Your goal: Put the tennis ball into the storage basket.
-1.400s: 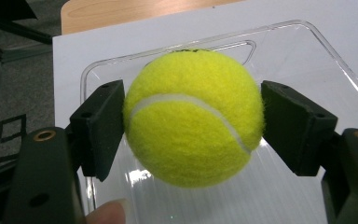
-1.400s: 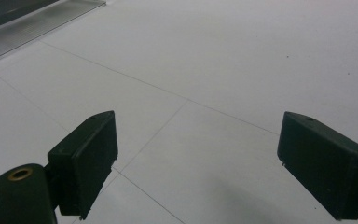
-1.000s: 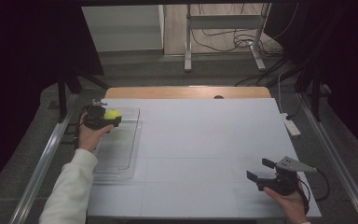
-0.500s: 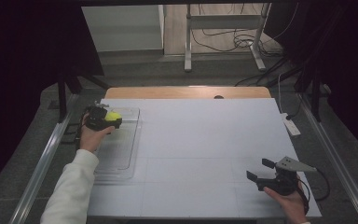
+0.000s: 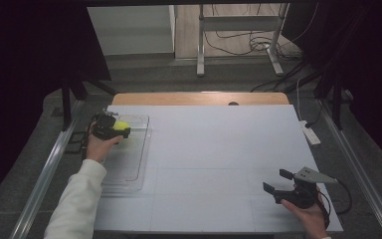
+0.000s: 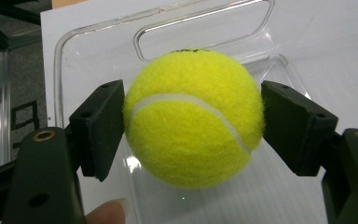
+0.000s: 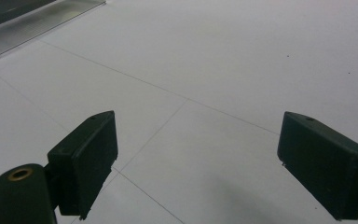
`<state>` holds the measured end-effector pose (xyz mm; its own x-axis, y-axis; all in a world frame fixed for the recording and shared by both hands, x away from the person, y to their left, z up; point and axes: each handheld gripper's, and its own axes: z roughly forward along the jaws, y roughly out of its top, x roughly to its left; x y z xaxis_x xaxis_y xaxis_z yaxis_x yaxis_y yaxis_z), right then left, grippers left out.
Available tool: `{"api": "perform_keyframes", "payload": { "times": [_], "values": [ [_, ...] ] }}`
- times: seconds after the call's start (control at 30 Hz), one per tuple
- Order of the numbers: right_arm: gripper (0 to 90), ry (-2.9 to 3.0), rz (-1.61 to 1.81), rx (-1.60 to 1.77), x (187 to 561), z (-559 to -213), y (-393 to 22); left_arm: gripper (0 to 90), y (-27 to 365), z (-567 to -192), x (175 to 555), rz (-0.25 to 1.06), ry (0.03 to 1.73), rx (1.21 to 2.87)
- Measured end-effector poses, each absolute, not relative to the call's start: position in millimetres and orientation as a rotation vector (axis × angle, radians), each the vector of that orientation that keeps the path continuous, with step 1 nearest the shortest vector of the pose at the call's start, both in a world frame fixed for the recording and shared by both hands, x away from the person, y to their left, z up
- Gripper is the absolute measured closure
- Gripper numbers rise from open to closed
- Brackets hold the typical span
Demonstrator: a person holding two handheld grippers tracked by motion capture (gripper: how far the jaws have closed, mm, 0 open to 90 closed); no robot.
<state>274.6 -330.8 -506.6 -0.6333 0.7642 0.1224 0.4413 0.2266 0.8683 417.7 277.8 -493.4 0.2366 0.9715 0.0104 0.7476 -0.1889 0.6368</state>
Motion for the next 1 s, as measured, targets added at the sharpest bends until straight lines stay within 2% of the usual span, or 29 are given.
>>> {"api": "perform_keyframes", "payload": {
  "times": [1.0],
  "values": [
    [12.0, 2.178, 1.369, 1.126, 275.0, -507.2, -331.1, 25.6, 271.8, -501.2, 428.8, 0.579, 1.636, 2.082]
  ]
}}
